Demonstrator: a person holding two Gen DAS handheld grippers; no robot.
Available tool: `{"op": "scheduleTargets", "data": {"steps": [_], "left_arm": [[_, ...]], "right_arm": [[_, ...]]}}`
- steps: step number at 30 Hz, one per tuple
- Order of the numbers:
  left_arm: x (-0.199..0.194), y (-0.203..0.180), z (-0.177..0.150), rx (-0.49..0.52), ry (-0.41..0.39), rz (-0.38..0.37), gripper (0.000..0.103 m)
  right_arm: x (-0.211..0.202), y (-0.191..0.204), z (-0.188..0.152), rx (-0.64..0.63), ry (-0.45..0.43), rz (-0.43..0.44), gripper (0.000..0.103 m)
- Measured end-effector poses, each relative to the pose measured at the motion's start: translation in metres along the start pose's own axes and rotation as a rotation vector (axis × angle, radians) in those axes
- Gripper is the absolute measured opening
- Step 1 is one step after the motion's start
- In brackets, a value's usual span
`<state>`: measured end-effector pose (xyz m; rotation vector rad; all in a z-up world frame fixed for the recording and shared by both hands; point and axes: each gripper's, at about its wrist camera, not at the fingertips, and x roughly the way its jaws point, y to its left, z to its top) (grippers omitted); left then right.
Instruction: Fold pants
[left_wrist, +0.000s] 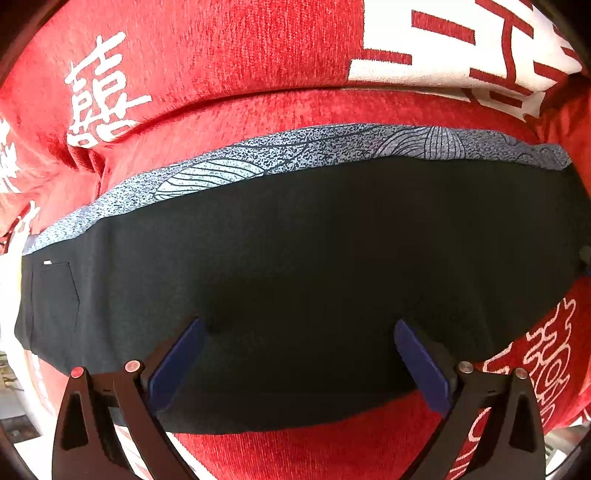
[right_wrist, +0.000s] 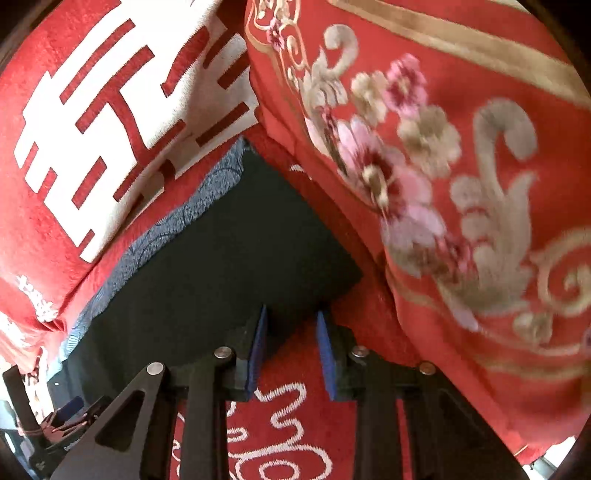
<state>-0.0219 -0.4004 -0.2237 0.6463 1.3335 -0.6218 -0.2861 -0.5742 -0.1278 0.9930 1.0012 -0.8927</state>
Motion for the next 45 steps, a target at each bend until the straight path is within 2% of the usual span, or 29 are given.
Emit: {"op": "scheduleTargets", "data": {"steps": [5, 9, 11, 14, 16, 17, 19, 21, 24, 30, 33, 38, 45], "left_arm": [[-0.001, 0.000, -0.001, -0.029, 0.013, 0.008, 0.103], [-0.001, 0.002, -0.002, -0.033, 0.009, 0.008, 0.103], [-0.001, 0.002, -0.003, -0.035, 0.012, 0.011, 0.103], [-0.001, 0.001, -0.004, -0.032, 0.003, 0.014, 0.103], [0.000, 0.003, -0.004, -0.038, 0.008, 0.005, 0.103], [0.000, 0.004, -0.004, -0.049, 0.014, -0.003, 0.103], [0.003, 0.010, -0.003, -0.061, 0.022, -0.020, 0.103], [0.005, 0.014, -0.003, -0.071, 0.031, -0.035, 0.103], [0.006, 0.017, -0.002, -0.076, 0.038, -0.046, 0.103], [0.007, 0.021, 0.001, -0.077, 0.051, -0.047, 0.103], [0.007, 0.021, 0.002, -0.062, 0.054, -0.048, 0.103], [0.008, 0.021, 0.006, -0.072, 0.064, -0.056, 0.103], [0.010, 0.023, 0.011, -0.058, 0.072, -0.067, 0.103]], "right_arm": [[-0.007, 0.010, 0.004, -0.076, -0.025, 0.007, 0.028], [-0.002, 0.010, 0.007, -0.092, -0.010, 0.018, 0.013], [-0.006, 0.012, 0.007, -0.100, -0.036, 0.024, 0.012], [-0.005, 0.030, 0.005, -0.238, -0.062, -0.052, 0.012], [0.011, 0.027, 0.007, -0.228, 0.001, -0.081, 0.016], [0.016, 0.018, 0.009, -0.161, 0.029, -0.057, 0.017], [0.010, 0.007, 0.011, -0.069, 0.026, -0.040, 0.040], [0.004, -0.001, 0.007, -0.015, 0.046, -0.067, 0.046], [-0.011, -0.002, -0.007, 0.017, 0.056, -0.055, 0.046], [-0.029, 0.040, -0.029, -0.122, 0.047, -0.026, 0.046], [-0.023, 0.066, -0.029, -0.195, 0.038, -0.004, 0.046], [-0.004, 0.097, -0.026, -0.246, 0.083, 0.067, 0.046], [0.013, 0.108, -0.028, -0.261, 0.114, 0.066, 0.046]]}}
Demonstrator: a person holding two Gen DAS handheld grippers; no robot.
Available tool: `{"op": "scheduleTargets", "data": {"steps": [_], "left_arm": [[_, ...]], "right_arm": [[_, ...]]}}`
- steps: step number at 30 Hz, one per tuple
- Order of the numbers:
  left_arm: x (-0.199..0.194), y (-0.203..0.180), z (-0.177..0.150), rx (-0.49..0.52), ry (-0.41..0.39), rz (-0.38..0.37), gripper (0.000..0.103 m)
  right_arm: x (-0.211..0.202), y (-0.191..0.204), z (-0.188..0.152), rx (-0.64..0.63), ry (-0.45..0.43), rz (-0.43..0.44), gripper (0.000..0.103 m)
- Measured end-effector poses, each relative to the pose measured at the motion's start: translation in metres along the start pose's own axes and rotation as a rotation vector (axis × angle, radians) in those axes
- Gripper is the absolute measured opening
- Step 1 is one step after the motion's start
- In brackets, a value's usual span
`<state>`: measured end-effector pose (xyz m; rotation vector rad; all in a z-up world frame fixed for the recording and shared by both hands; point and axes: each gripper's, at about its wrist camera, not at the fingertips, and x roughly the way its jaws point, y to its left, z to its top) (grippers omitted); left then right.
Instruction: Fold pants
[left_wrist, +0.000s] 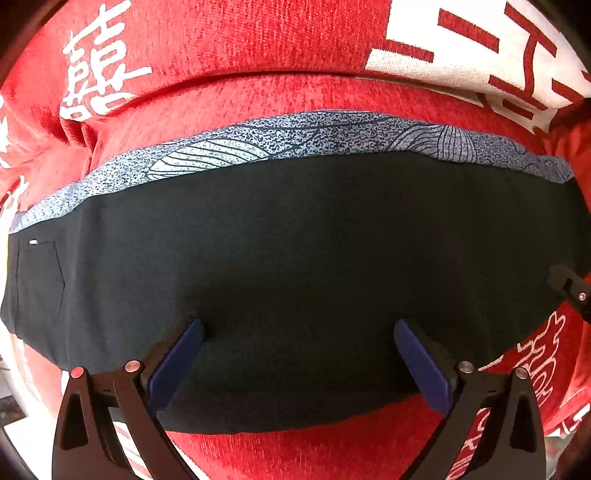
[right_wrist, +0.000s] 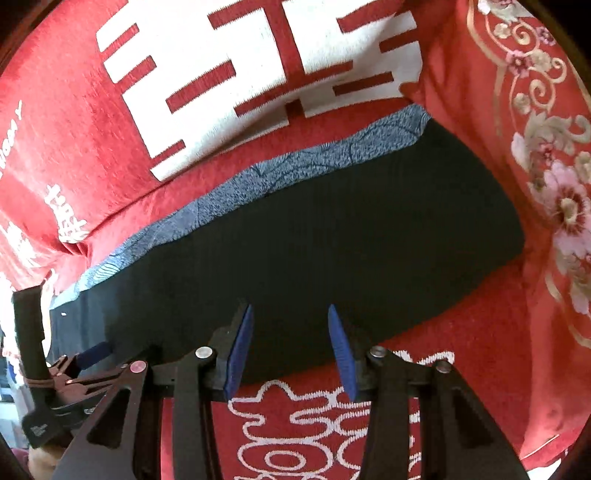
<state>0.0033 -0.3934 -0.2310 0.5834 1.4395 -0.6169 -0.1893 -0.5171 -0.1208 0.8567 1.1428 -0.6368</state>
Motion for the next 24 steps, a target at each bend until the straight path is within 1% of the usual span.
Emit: {"op": "scheduleTargets", "data": {"steps": [4, 8, 10, 11, 16, 19, 24], "left_arm": [[0.003, 0.001, 0.002, 0.012, -0.002, -0.005, 0.103], [0.006, 0.001, 0.006, 0.025, -0.001, -0.011, 0.103], [0.007, 0.001, 0.008, 0.037, -0.004, -0.013, 0.103], [0.008, 0.000, 0.009, 0.041, -0.006, -0.012, 0.103], [0.011, -0.002, 0.015, 0.055, -0.022, -0.014, 0.103], [0.011, -0.001, 0.015, 0.054, -0.028, -0.021, 0.103], [0.011, 0.001, 0.013, 0.071, -0.031, -0.031, 0.103]], "right_arm": [[0.010, -0.005, 0.004, -0.023, 0.008, -0.007, 0.045], [0.006, -0.024, 0.009, 0.055, -0.007, 0.015, 0.045], [0.002, -0.034, 0.009, 0.101, -0.014, 0.055, 0.045], [-0.001, -0.039, 0.008, 0.127, -0.016, 0.089, 0.046], [-0.003, -0.053, -0.003, 0.200, -0.016, 0.214, 0.049], [-0.005, -0.053, -0.015, 0.265, -0.001, 0.248, 0.051], [-0.004, -0.045, -0.039, 0.338, 0.030, 0.264, 0.052]]}}
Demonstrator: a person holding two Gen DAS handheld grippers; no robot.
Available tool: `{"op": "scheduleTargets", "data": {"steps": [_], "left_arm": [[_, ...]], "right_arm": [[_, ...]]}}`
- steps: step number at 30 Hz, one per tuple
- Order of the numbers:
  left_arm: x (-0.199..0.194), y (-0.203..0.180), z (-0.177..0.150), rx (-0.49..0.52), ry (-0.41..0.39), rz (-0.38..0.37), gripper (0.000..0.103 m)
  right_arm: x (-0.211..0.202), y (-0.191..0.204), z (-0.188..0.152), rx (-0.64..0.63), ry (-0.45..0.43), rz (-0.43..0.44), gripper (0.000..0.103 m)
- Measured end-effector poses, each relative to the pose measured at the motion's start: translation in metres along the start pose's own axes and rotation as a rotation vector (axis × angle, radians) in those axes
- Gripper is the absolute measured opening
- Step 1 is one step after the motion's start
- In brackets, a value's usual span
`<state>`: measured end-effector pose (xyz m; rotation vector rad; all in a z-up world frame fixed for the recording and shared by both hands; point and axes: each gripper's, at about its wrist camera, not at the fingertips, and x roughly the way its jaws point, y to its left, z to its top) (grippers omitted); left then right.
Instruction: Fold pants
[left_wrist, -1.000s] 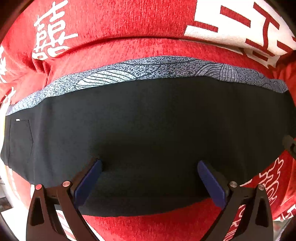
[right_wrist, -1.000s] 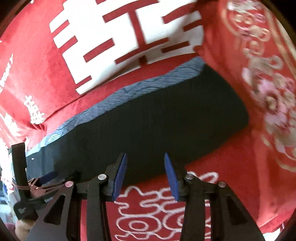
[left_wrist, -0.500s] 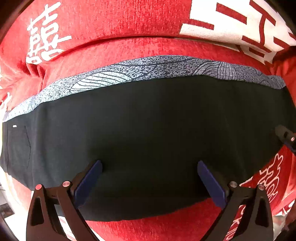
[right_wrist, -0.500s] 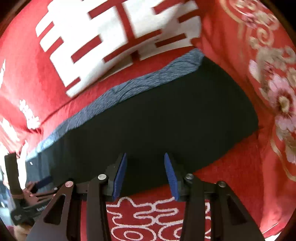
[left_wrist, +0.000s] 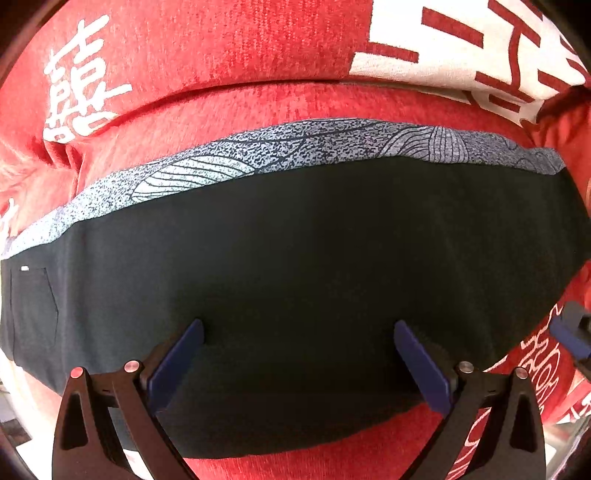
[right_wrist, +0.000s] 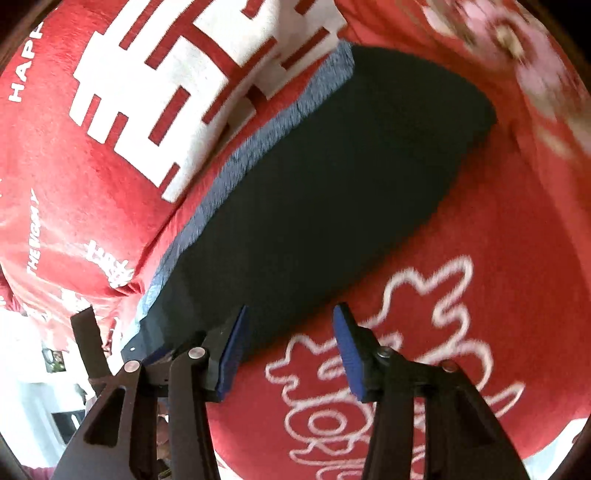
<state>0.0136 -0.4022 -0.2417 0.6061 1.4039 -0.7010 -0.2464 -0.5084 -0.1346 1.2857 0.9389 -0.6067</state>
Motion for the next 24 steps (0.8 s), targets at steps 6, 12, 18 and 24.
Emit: {"op": "scheduleTargets", "data": {"steps": [6, 12, 18, 24], "left_arm": [[0.001, 0.000, 0.001, 0.001, 0.029, 0.000, 0.103], [0.001, -0.007, 0.001, -0.011, 0.010, 0.020, 0.103], [0.001, -0.015, 0.003, -0.028, 0.013, 0.048, 0.103], [-0.017, -0.034, 0.007, -0.038, -0.040, 0.076, 0.103]], "right_arm": [[-0.003, -0.010, -0.015, 0.063, -0.007, 0.040, 0.052], [-0.014, -0.028, -0.007, 0.045, -0.061, 0.064, 0.053], [-0.019, -0.058, 0.002, 0.107, -0.102, 0.087, 0.055], [-0.023, -0.070, 0.004, 0.115, -0.107, 0.112, 0.055]]}}
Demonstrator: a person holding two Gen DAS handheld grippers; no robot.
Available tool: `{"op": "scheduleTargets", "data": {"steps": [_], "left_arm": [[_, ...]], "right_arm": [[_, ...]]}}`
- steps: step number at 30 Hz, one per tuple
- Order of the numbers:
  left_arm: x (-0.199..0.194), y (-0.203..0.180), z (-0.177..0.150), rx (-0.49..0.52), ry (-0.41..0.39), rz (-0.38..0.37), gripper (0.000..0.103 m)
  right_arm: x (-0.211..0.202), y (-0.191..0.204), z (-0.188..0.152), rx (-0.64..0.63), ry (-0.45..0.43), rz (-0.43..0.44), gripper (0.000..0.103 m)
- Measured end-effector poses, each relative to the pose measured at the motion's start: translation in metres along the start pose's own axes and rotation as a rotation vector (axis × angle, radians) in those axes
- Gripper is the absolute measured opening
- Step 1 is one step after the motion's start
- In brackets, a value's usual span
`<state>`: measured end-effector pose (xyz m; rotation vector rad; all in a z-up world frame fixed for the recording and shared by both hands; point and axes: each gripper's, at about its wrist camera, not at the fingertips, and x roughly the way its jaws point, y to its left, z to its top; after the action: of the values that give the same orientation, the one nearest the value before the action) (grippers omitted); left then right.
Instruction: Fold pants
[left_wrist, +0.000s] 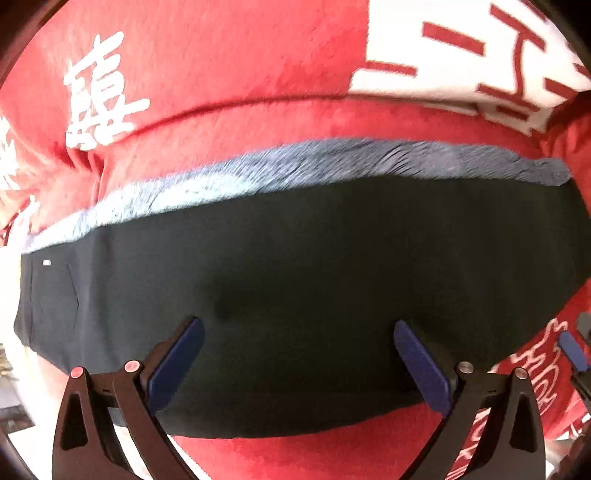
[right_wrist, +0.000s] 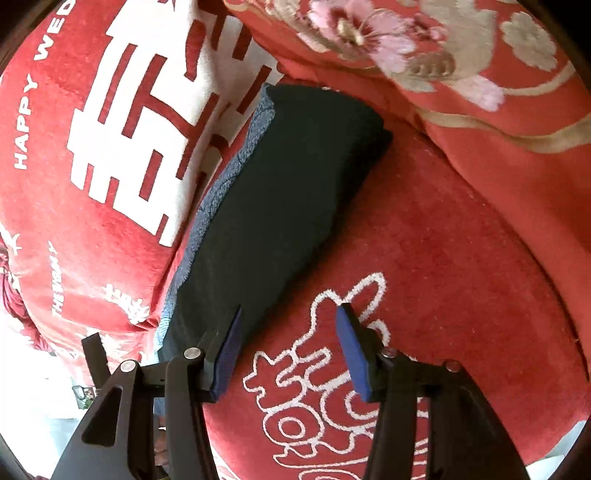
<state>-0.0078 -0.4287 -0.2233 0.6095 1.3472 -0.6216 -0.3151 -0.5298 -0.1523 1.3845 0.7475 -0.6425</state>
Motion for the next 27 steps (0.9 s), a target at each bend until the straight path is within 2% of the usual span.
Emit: {"op": "scheduleTargets", "data": {"steps": [3, 7, 12, 14, 16, 20, 21, 22, 23, 24, 25, 27], "left_arm": [[-0.004, -0.014, 0.008, 0.009, -0.013, -0.035, 0.103], [0.007, -0.033, 0.012, 0.034, 0.001, -0.011, 0.103], [0.013, -0.032, 0.008, -0.005, -0.021, -0.025, 0.103], [0.011, -0.034, 0.006, 0.013, -0.038, -0.019, 0.103], [0.013, -0.035, 0.006, 0.023, -0.040, -0.017, 0.103], [0.014, -0.036, 0.005, 0.016, -0.027, -0.028, 0.103], [0.016, -0.033, 0.007, 0.017, -0.021, -0.030, 0.103], [0.017, -0.032, 0.009, 0.019, -0.011, -0.033, 0.103], [0.017, -0.031, 0.011, 0.020, 0.000, -0.035, 0.103], [0.014, -0.031, 0.014, 0.020, 0.011, -0.038, 0.097], [0.010, -0.031, 0.016, 0.026, 0.011, -0.045, 0.084], [-0.005, -0.037, 0.019, 0.067, -0.015, -0.049, 0.068]], "right_arm": [[-0.001, -0.006, 0.005, 0.003, -0.020, 0.011, 0.056], [0.002, -0.015, 0.014, 0.023, -0.064, 0.052, 0.056], [0.012, -0.010, 0.026, -0.015, -0.137, 0.079, 0.056], [0.017, -0.004, 0.031, -0.027, -0.157, 0.071, 0.059], [0.022, 0.003, 0.036, -0.018, -0.186, 0.078, 0.073], [0.030, 0.015, 0.041, -0.014, -0.197, 0.052, 0.075], [0.032, 0.018, 0.043, -0.007, -0.185, 0.035, 0.070], [0.033, 0.020, 0.045, -0.010, -0.173, 0.010, 0.050], [0.033, 0.020, 0.046, -0.016, -0.161, -0.011, 0.036], [0.035, 0.020, 0.047, -0.017, -0.136, -0.035, 0.021], [0.034, 0.018, 0.047, -0.007, -0.123, -0.021, 0.018], [0.028, 0.017, 0.048, -0.002, -0.108, 0.012, 0.016]]}}
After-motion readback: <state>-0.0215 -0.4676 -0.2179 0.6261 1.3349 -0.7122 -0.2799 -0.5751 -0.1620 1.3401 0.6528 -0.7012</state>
